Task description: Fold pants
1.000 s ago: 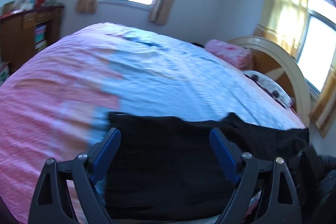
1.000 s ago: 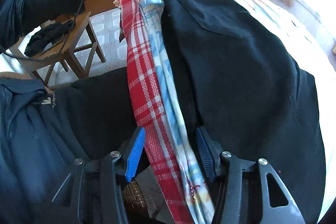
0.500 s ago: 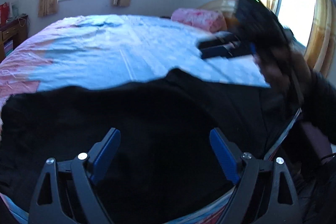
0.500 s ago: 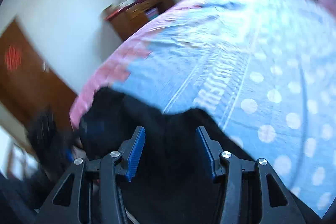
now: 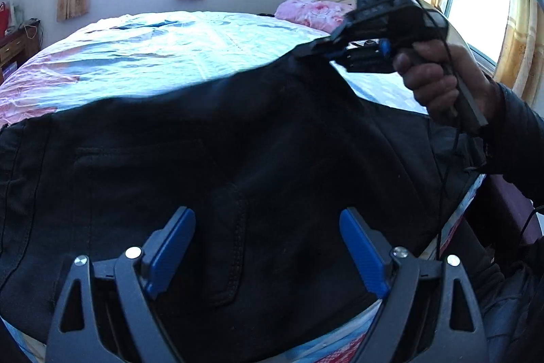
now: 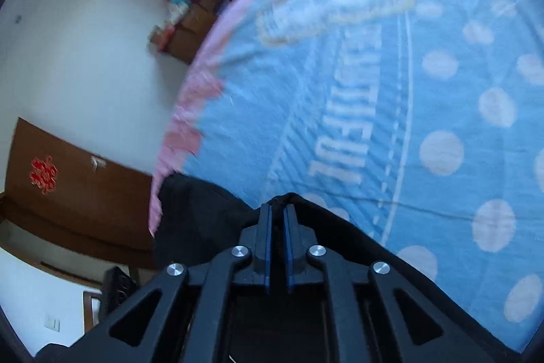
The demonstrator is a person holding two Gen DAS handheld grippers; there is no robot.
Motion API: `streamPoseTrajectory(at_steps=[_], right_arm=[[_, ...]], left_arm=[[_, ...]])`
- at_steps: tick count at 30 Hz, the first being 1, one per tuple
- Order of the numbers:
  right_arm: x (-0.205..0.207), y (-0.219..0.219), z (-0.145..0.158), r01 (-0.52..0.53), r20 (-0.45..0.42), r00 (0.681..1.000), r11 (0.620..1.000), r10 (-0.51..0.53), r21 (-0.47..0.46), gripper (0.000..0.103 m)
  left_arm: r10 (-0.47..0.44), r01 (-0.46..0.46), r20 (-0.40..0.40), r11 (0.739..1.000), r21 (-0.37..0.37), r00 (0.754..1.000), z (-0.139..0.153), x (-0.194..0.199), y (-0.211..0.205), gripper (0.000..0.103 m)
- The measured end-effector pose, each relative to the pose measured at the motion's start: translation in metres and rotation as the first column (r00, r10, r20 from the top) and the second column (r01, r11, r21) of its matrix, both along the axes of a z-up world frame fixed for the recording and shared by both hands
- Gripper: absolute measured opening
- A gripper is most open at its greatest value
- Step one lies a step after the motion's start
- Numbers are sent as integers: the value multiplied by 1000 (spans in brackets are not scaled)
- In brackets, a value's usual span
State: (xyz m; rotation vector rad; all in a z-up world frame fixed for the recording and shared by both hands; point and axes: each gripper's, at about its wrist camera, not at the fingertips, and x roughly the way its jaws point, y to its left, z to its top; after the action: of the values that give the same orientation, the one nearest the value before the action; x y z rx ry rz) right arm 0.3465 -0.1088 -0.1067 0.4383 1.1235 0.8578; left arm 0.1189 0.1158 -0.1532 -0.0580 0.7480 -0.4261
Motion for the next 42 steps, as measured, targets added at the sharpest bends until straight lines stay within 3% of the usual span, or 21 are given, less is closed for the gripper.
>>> streamPoseTrajectory(at_steps=[4, 6, 9, 10, 13, 14, 17, 19, 22, 23, 26, 28, 32, 35, 39, 41, 42], right_arm=[[2, -3, -17, 27, 8, 1000, 994, -27, -110, 5], [11, 2, -35, 36, -27, 999, 993, -40, -111, 5], [15, -2, -39, 45, -35, 998, 996, -48, -83, 7], [13, -2, -38, 40, -33, 999, 996, -43, -83, 10], [-4, -12, -15, 74, 74, 995, 978, -60, -196, 41], [-19, -16, -1, 82, 144, 988, 967, -48, -241, 42], [-63, -19, 23, 7, 264, 962, 957, 74, -291, 42], [-108, -8, 30, -65, 338, 921, 930, 195, -361, 42], [-172, 19, 14, -203, 355, 852, 868, 385, -454, 41], [-195, 32, 3, -238, 357, 818, 831, 451, -504, 41], [-225, 53, -16, -237, 391, 753, 772, 530, -590, 34], [-229, 63, -23, -247, 382, 752, 768, 537, -591, 33], [-236, 81, -30, -263, 397, 719, 752, 570, -604, 33], [-227, 90, -36, -246, 390, 730, 747, 562, -617, 23], [-215, 85, -36, -255, 359, 775, 776, 521, -576, 15], [-216, 86, -33, -270, 353, 772, 775, 528, -571, 2], [-220, 86, -30, -281, 353, 766, 774, 537, -567, 2]], left_arm=[[-8, 8, 10, 1000, 10, 1000, -1, 4, 0, 92], [-7, 7, 5, 1000, 18, 1000, 2, 4, -1, 92], [-6, 6, 14, 1000, 27, 1000, 16, -2, 5, 92], [5, -6, 40, 999, 37, 999, 25, -7, 11, 92], [74, -81, 107, 994, 69, 991, 48, -18, 45, 97], [102, -112, 117, 990, 82, 988, 51, -17, 57, 101], [218, -231, 111, 966, 118, 970, 54, -10, 98, 101], [272, -283, 105, 953, 111, 957, 53, -6, 118, 101], [326, -333, 92, 939, 86, 941, 50, 1, 137, 101], [324, -331, 89, 941, 74, 942, 48, 2, 139, 101], [343, -346, 56, 936, 70, 938, 36, 11, 141, 101], [340, -342, 45, 936, 84, 940, 26, 14, 137, 101], [332, -332, 15, 938, 99, 943, 14, 18, 129, 101], [325, -323, -4, 941, 97, 946, 7, 20, 127, 101], [313, -310, -19, 946, 95, 950, 1, 21, 128, 101], [310, -306, -20, 947, 95, 951, -2, 22, 129, 101], [310, -307, -20, 947, 94, 951, -2, 22, 130, 101]])
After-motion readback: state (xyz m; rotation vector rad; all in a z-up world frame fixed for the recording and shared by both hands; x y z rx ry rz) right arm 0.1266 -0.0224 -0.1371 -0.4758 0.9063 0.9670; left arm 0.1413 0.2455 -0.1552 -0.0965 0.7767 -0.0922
